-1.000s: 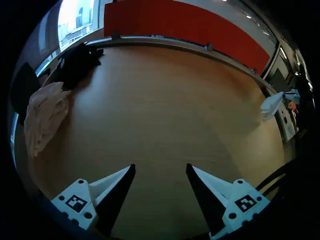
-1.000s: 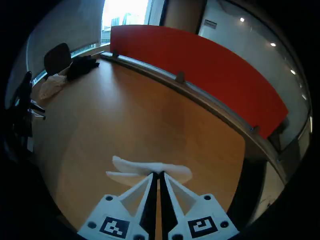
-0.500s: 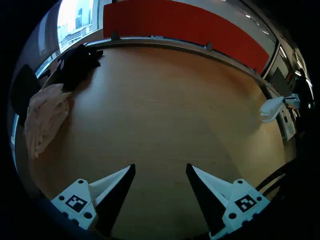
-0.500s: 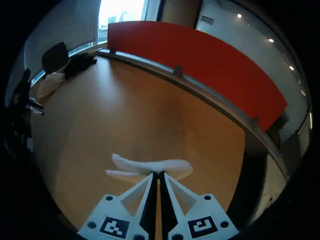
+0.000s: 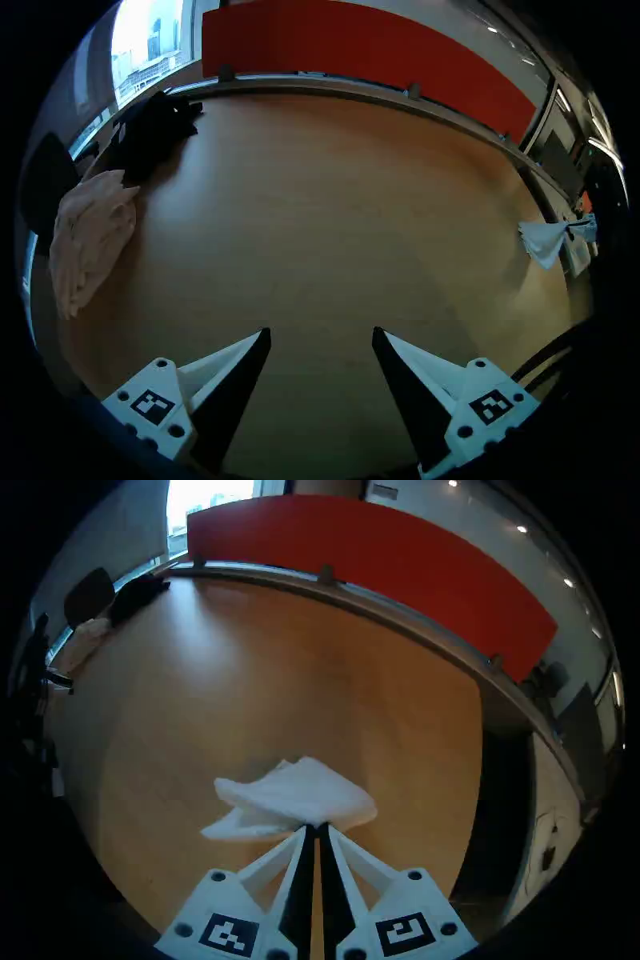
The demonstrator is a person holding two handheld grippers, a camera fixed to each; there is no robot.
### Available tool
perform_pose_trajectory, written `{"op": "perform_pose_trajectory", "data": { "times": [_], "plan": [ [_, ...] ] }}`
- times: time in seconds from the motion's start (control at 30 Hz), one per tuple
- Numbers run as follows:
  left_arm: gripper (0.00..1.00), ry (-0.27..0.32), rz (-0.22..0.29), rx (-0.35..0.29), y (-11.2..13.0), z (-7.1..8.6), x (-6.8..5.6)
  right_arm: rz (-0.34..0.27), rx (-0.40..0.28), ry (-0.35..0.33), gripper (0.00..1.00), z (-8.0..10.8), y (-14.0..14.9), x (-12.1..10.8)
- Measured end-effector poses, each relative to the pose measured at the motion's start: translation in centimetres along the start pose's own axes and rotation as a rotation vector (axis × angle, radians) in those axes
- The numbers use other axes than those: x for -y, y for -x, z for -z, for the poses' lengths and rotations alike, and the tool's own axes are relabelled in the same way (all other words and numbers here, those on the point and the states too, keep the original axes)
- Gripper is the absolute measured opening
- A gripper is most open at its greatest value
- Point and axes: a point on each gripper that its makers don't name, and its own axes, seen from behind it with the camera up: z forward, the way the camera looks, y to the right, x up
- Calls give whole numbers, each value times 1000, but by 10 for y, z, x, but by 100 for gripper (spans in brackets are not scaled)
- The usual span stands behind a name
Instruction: Fold towel
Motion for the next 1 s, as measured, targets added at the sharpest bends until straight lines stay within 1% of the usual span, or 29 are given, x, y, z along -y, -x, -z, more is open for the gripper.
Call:
{"op": "perform_pose_trajectory", "data": {
  "times": [0.2,0.4,0.6,1.0],
  "plan": [
    [94,-3,-8,0,3,2,-1,-42,55,10,4,-8,35,3],
    [94,-9,-9,-1,6,6,3,-94,106,40,4,-15,64,0],
    [94,-17,-9,3,11,9,7,-133,146,59,4,-21,87,-1],
    [94,-27,-5,4,16,13,10,-178,233,99,5,-34,124,0]
  ]
}}
